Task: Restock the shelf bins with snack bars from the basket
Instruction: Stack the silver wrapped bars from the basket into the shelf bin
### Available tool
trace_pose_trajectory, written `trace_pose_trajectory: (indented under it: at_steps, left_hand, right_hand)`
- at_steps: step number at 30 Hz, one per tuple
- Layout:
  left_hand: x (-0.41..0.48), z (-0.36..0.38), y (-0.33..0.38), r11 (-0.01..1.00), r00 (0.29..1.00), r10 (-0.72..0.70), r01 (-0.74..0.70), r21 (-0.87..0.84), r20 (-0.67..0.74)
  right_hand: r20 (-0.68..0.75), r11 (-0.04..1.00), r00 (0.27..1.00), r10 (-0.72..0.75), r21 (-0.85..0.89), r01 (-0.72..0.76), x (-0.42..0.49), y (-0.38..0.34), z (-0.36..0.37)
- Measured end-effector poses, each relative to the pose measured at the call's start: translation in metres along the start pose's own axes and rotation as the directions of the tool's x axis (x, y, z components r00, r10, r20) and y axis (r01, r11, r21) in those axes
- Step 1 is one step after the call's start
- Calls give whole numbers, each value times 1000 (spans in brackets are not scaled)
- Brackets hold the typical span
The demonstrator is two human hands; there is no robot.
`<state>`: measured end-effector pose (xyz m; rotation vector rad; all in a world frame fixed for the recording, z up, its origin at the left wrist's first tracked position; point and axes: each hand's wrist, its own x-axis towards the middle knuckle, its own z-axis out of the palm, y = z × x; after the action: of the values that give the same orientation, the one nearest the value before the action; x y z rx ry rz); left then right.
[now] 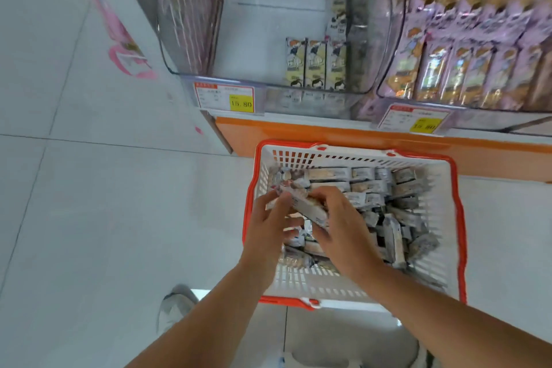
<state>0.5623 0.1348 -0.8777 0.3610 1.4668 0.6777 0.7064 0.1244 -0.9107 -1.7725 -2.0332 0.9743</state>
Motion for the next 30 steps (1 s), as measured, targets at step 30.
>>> trace_pose_trajectory:
  at_steps: [30]
  left_hand:
    - [-18,-87,153,-79,626,749,-243,967,218]
  right_hand:
    - [66,937,978,196,281,-207,207,-162,-87]
